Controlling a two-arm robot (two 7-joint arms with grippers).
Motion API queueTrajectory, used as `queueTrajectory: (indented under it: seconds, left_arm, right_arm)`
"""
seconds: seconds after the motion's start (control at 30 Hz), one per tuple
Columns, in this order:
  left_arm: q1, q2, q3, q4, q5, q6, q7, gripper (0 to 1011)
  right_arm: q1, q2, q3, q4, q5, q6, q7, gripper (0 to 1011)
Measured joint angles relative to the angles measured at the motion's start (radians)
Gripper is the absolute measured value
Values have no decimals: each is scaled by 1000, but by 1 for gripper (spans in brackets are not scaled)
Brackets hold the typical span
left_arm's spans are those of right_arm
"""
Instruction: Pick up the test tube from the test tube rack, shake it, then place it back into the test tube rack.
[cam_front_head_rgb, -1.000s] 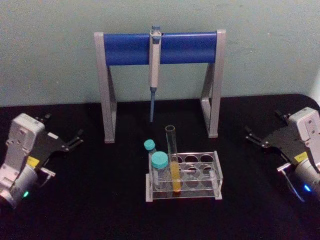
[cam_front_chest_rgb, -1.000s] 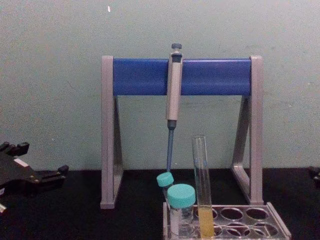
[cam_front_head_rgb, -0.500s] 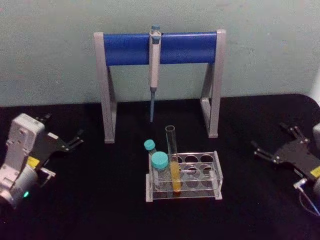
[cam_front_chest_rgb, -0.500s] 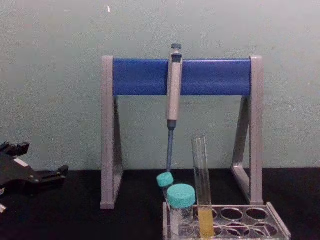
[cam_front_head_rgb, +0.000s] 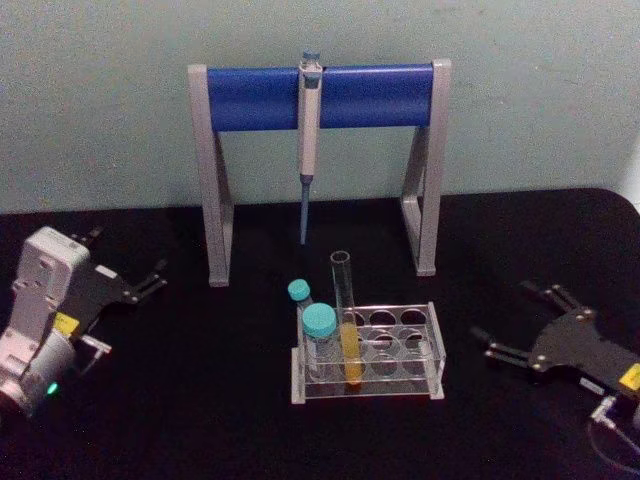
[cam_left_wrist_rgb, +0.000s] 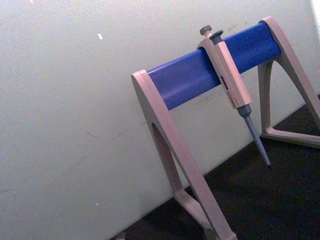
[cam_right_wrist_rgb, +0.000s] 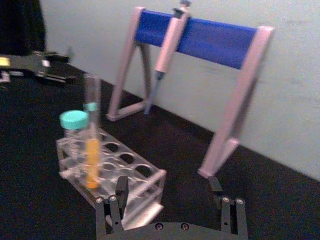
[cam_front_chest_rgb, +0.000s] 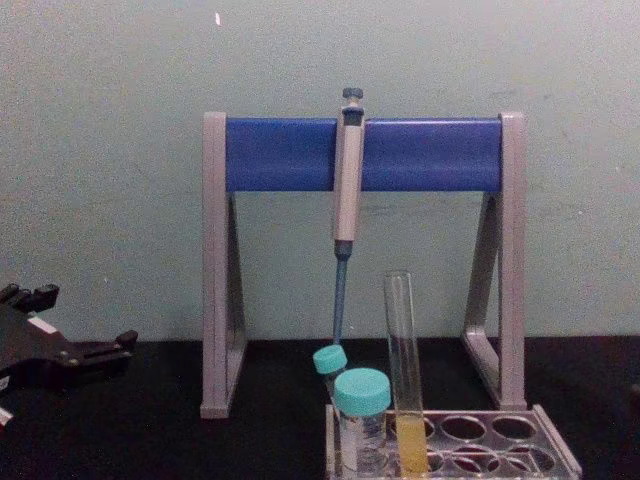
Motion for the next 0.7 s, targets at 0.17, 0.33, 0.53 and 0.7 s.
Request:
queueTrajectory:
  seconds: [0.17,0.33,0.53,0.7]
  left_arm:
    - [0,0,0,0,0,0,0,1001]
    - [0,0,0,0,0,0,0,1002]
    - [0,0,0,0,0,0,0,1001]
    - [0,0,0,0,0,0,0,1001]
  right_arm:
    - [25,-18,-20,-17,15,48,44,1000]
    - [68,-42,-51,-19,18,93,95,1000]
    - [137,-96,-88,-5,17,149,145,1000]
    - [187,-136,-113,12,27,188,168,1000]
